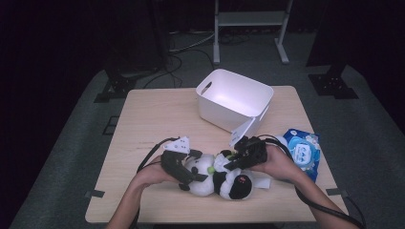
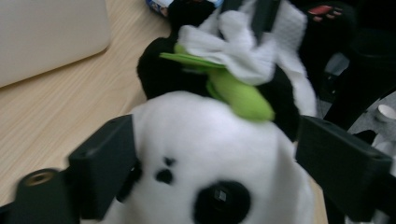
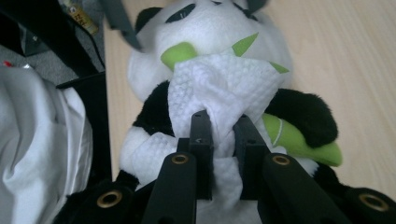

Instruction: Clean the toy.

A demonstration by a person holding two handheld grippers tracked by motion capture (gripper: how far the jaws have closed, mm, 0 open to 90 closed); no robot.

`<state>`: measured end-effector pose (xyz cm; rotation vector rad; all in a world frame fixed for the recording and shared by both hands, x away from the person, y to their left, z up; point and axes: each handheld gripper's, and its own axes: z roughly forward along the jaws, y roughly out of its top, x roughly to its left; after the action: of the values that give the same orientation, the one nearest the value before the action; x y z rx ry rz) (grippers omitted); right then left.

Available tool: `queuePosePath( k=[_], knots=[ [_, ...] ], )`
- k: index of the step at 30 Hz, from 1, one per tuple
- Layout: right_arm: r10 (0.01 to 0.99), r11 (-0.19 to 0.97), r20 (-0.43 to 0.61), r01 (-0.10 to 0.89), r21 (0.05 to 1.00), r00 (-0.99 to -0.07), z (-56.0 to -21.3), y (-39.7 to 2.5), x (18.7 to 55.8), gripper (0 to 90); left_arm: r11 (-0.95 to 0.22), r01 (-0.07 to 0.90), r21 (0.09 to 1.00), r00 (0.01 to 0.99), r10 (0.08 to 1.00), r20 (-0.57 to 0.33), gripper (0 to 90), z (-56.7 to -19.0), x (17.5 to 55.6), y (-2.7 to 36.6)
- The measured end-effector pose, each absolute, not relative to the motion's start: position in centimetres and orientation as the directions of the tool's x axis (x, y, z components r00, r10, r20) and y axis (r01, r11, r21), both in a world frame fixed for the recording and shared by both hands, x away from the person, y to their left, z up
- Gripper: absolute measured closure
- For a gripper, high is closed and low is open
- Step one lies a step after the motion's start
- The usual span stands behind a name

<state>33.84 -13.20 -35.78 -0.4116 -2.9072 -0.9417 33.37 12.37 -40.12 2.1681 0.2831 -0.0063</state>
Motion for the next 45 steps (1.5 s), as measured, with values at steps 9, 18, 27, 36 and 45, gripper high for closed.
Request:
queuePosePath(
  k=[9,18,27,36,45],
  knots=[
    [0.233,0.757,0.096,0.243,0.607,-0.968,-36.2,-14.3,31.6,79.3,-0.599,0.169,0.783,0.982,0.168,-0.084,8.3,-40.7,32.9,12.2],
    [0.320,0.703,0.120,0.320,0.635,-0.940,-37.3,-18.3,30.8,79.3,-0.587,0.185,0.788,0.980,0.166,-0.106,8.2,-40.4,33.0,12.6],
    [0.362,0.702,0.143,0.370,0.608,-0.921,-38.6,-20.0,30.4,79.3,-0.596,0.229,0.770,0.970,0.200,-0.134,6.0,-40.9,33.4,13.9],
    [0.376,0.698,0.120,0.366,0.616,-0.919,-38.5,-20.0,30.8,79.5,-0.597,0.228,0.769,0.972,0.188,-0.142,6.0,-41.2,33.4,13.9],
    [0.350,0.702,0.082,0.319,0.637,-0.933,-37.3,-18.2,31.4,79.8,-0.604,0.214,0.768,0.975,0.180,-0.130,6.0,-41.2,33.2,13.7]
  ],
)
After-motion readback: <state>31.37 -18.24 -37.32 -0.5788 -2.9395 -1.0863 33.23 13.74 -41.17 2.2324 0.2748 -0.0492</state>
